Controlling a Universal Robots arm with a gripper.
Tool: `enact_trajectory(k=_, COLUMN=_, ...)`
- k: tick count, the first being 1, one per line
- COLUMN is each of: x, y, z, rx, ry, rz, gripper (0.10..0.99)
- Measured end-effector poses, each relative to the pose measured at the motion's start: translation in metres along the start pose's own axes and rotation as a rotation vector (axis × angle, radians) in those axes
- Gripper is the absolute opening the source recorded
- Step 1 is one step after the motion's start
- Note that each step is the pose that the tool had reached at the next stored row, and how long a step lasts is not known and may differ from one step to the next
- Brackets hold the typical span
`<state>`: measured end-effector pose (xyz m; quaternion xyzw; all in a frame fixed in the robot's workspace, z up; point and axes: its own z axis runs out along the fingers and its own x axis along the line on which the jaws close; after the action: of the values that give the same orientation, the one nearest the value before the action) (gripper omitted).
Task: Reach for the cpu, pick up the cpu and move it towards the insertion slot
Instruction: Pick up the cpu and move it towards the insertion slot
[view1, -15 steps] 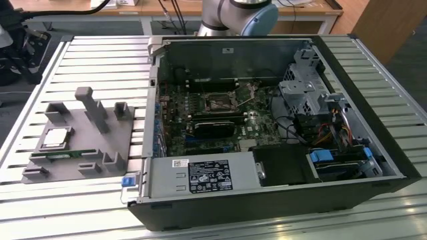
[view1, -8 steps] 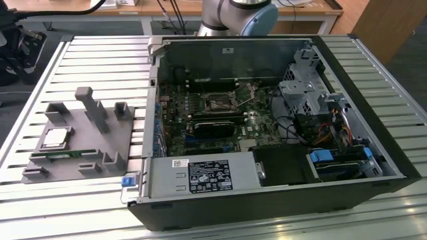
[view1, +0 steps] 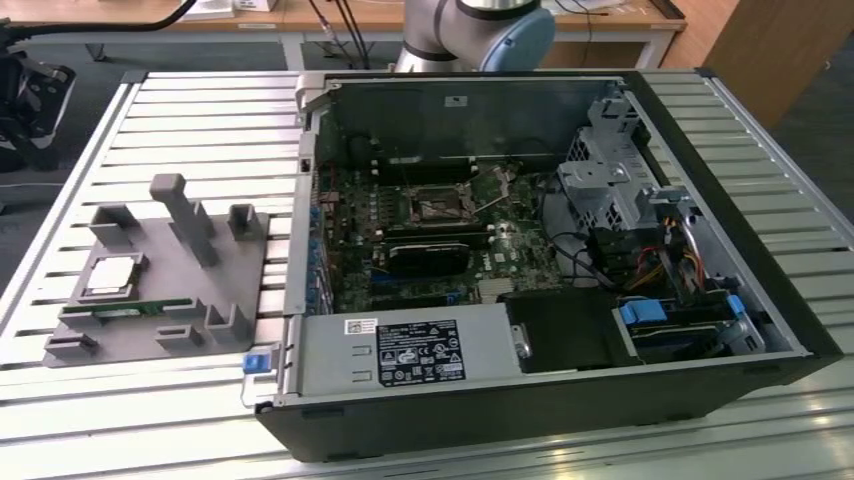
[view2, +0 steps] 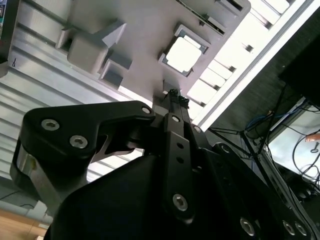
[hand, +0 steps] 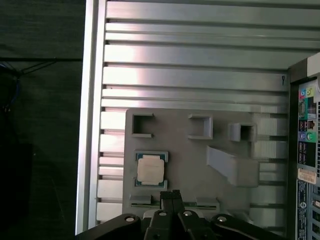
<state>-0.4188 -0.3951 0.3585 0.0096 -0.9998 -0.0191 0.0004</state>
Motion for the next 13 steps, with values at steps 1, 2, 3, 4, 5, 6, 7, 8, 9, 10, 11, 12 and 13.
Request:
enact_trajectory(k=1, x=0.0016, y=0.0, z=0.0002, rx=0.0, ry=0.0, rz=0.0, gripper=0.106)
enact_trajectory(k=2, x=0.0033, y=0.0001, z=0.0004, rx=0.0, ry=0.0, rz=0.0, gripper=0.106)
enact_trajectory(k=3, x=0.0042, y=0.0001, z=0.0007, rx=0.0, ry=0.0, rz=0.0, gripper=0.106)
enact_trajectory(k=4, x=0.0052, y=0.0001, z=0.0009, rx=0.0, ry=0.0, rz=0.0, gripper=0.106)
enact_trajectory(k=5, x=0.0062, y=0.0, z=0.0012, rx=0.0, ry=0.0001, rz=0.0, gripper=0.106)
enact_trajectory(k=6, x=0.0071, y=0.0, z=0.0018, rx=0.0, ry=-0.0001, rz=0.0, gripper=0.106)
enact_trajectory(k=7, x=0.0079, y=-0.0001, z=0.0022, rx=0.0, ry=-0.0001, rz=0.0, gripper=0.106)
enact_trajectory(k=8, x=0.008, y=-0.0002, z=0.0027, rx=0.0, ry=-0.0002, rz=0.0, gripper=0.106)
enact_trajectory(k=9, x=0.008, y=-0.0002, z=0.0031, rx=0.001, ry=0.0, rz=0.0, gripper=0.114)
enact_trajectory(k=10, x=0.0081, y=-0.0004, z=0.0036, rx=0.002, ry=0.0, rz=0.0, gripper=0.169)
enact_trajectory(k=11, x=0.0084, y=-0.001, z=0.0039, rx=0.002, ry=0.0002, rz=0.0, gripper=0.169)
enact_trajectory(k=12, x=0.0085, y=-0.0011, z=0.0047, rx=0.002, ry=-0.0001, rz=0.0, gripper=0.235)
enact_trajectory(k=13, x=0.0085, y=-0.0016, z=0.0061, rx=0.002, ry=0.0, rz=0.0, gripper=0.294)
